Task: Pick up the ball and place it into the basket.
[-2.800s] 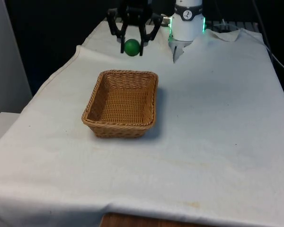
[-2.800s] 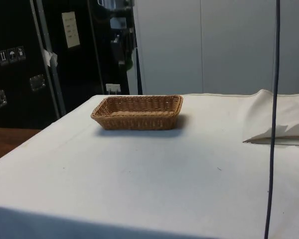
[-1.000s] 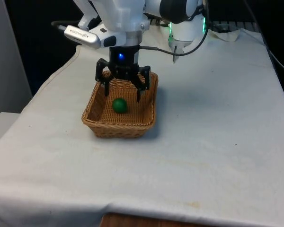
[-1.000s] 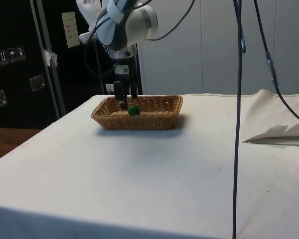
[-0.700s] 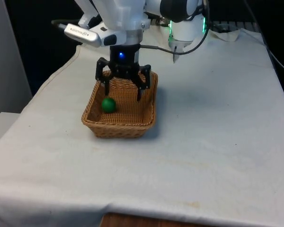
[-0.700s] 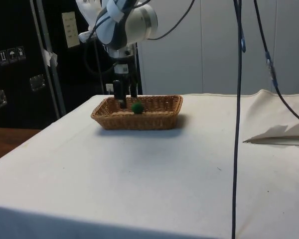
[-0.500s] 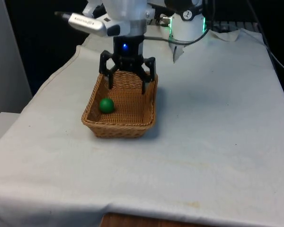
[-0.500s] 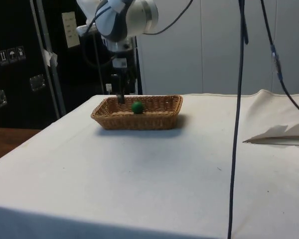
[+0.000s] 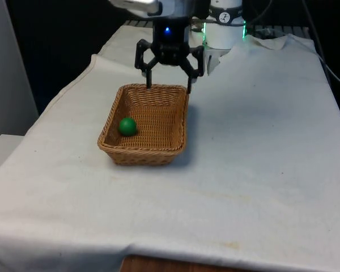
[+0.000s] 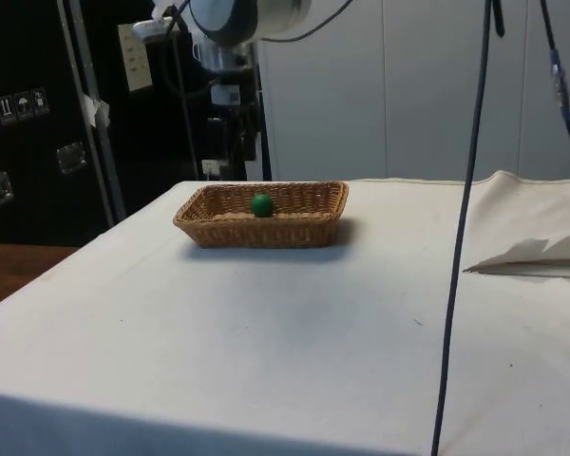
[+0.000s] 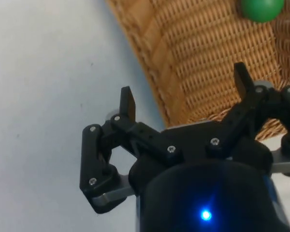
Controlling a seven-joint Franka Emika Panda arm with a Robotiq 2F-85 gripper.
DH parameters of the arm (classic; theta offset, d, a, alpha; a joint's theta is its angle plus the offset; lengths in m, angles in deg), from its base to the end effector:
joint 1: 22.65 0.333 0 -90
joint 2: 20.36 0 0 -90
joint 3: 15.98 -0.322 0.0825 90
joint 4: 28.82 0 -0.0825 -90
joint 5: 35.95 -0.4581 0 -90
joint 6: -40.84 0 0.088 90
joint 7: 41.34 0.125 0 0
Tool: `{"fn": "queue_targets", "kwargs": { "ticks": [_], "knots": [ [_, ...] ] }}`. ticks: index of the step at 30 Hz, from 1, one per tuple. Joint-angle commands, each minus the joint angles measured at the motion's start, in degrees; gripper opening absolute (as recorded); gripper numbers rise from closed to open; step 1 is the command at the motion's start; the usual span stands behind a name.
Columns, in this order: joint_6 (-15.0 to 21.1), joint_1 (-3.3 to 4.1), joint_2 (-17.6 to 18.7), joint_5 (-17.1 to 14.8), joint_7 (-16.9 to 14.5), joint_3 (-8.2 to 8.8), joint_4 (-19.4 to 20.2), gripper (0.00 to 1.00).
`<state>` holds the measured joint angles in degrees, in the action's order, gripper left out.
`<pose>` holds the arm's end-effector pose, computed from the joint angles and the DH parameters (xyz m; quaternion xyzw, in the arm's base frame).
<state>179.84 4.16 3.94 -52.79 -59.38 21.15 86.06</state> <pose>0.6589 -0.1124 0.2293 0.9984 -0.0122 0.0437 0.0350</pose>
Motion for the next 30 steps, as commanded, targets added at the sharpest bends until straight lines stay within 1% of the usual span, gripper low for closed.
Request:
{"fn": "queue_targets", "kwargs": {
  "ticks": [1,4,5,6,7,8,9,10,12,13,17,18,19,21,22,23,25,26,27,30],
  "knots": [
    [-0.06,0.86,-0.74,1.03,1.2,0.4,0.63,1.0],
    [-0.23,1.15,-2.06,2.23,2.58,-0.17,1.38,1.0],
    [-0.29,1.38,-2.81,2.86,3.38,-0.57,1.78,1.0],
    [-0.29,1.38,-2.81,2.86,3.38,-0.57,1.78,1.0],
    [-0.4,1.55,-3.55,3.55,4.24,-0.97,2.23,1.0],
    [-0.52,0.86,-3.32,2.92,3.55,-1.49,1.83,1.0],
    [-0.52,0.97,-3.67,3.21,4.01,-1.72,2.06,1.0],
    [-0.4,1.78,-4.3,4.13,5.1,-1.38,2.69,1.0],
    [-0.4,1.95,-5.1,4.76,5.96,-1.89,3.21,1.0],
    [-0.34,2.06,-5.84,5.27,6.7,-2.41,3.67,1.0],
    [-0.34,2.06,-7.39,6.53,8.25,-3.61,4.76,1.0],
    [-0.52,1.43,-6.93,5.67,7.28,-3.9,4.24,1.0],
    [-0.34,2.06,-7.73,6.82,8.59,-3.9,4.98,1.0],
    [-0.29,2.18,-8.77,7.51,9.63,-4.76,5.79,1.0],
    [-0.29,2.18,-8.77,7.51,9.63,-4.76,5.79,1.0],
    [-0.4,2.18,-9.51,8.08,10.37,-5.33,6.3,1.0],
    [-0.46,2.12,-10.14,8.48,10.89,-5.84,6.7,1.0],
    [-0.52,1.6,-9.68,7.62,10.03,-6.19,6.25,1.0],
    [-0.57,2.12,-10.54,8.71,11.12,-6.07,6.82,1.0],
    [-1.09,2.06,-11.97,9.51,12.03,-6.88,7.28,1.0]
  ]
}}
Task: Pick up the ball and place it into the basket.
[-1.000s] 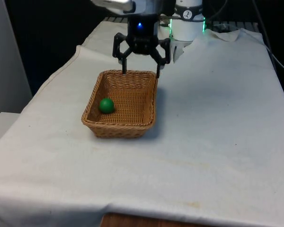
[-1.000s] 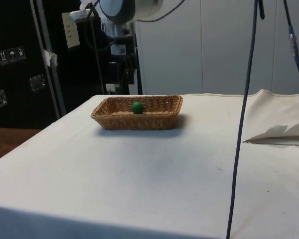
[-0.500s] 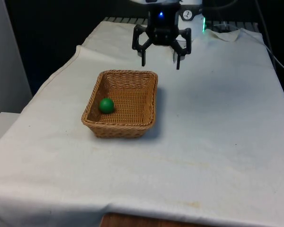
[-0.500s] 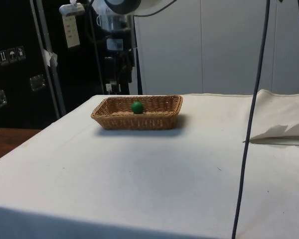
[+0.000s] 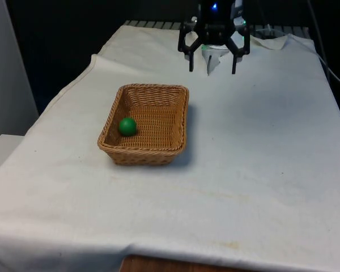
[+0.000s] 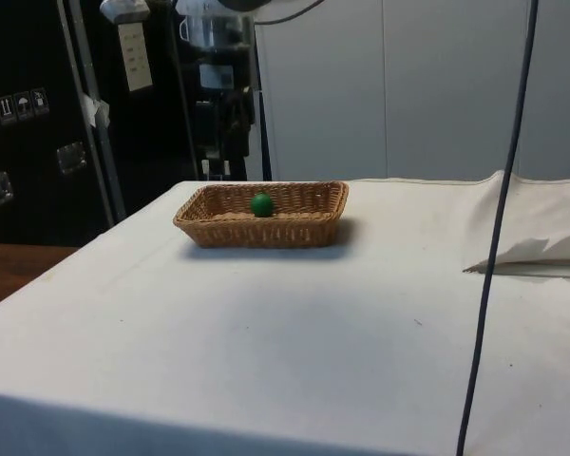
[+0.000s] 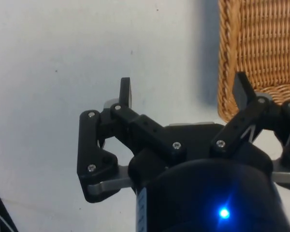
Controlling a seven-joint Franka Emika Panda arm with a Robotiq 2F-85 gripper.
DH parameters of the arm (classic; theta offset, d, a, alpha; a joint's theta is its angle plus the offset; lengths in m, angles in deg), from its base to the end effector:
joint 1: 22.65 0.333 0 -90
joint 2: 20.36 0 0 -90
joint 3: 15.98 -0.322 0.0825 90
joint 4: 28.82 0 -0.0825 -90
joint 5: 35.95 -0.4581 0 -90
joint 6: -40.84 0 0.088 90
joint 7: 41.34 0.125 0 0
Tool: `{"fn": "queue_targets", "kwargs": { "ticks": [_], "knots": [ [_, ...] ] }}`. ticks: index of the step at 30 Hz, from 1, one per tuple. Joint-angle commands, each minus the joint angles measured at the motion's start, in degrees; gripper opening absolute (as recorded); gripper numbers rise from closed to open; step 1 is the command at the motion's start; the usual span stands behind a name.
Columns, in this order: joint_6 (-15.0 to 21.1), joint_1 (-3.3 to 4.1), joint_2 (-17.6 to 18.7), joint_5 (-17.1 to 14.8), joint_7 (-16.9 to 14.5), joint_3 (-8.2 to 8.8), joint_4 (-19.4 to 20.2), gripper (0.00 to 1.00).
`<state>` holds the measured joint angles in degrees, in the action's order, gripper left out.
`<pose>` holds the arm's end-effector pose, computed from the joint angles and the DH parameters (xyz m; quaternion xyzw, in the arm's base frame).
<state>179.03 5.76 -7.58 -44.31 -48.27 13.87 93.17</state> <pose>0.6326 -0.0142 0.2637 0.9989 0.0036 0.0465 0.0072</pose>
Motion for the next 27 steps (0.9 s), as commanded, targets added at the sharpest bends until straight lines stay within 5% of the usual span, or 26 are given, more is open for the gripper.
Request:
{"fn": "queue_targets", "kwargs": {
  "ticks": [1,27],
  "knots": [
    [-0.52,0.4,-0.92,1.2,1.03,0.29,0.23,1.0],
    [-6.88,0.17,-9.11,4.98,3.32,-1.49,-0.23,1.0]
  ]
}}
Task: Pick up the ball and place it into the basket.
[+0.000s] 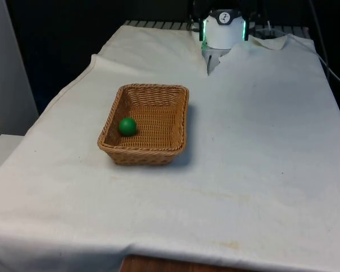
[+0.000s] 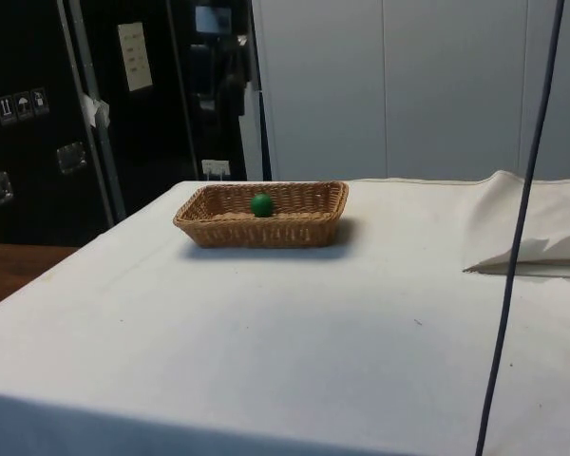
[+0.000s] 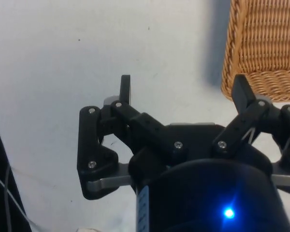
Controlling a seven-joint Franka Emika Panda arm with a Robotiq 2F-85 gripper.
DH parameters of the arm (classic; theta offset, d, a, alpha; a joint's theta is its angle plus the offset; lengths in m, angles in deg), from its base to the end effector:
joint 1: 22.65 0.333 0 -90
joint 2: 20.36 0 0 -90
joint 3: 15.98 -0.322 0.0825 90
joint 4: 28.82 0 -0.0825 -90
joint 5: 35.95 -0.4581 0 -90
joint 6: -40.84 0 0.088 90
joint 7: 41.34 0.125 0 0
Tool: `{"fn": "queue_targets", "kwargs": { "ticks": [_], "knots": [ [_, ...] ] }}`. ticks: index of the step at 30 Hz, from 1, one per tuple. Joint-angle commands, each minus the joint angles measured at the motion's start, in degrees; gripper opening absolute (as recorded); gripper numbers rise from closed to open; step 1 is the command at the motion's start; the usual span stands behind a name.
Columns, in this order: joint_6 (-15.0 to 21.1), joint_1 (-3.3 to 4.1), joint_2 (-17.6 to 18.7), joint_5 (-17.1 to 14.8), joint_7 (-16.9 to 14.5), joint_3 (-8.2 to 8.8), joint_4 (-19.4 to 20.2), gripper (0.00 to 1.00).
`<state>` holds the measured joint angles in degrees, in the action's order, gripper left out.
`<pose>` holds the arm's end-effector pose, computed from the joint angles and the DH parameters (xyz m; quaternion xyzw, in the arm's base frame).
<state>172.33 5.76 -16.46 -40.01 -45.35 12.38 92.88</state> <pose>0.6251 0.0038 0.3388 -0.9983 -0.0148 -0.0561 0.0098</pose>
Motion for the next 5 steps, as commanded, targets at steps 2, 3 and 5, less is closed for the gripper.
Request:
{"fn": "queue_targets", "kwargs": {
  "ticks": [2,3,5],
  "knots": [
    [-0.29,0.11,-0.34,0.52,0.06,-0.29,0.06,1.0],
    [-0.29,0.11,-0.4,0.46,-0.11,-0.4,0.06,1.0],
    [0.0,0.0,-0.17,0.0,-0.63,-0.57,-0.06,1.0]
  ]
}}
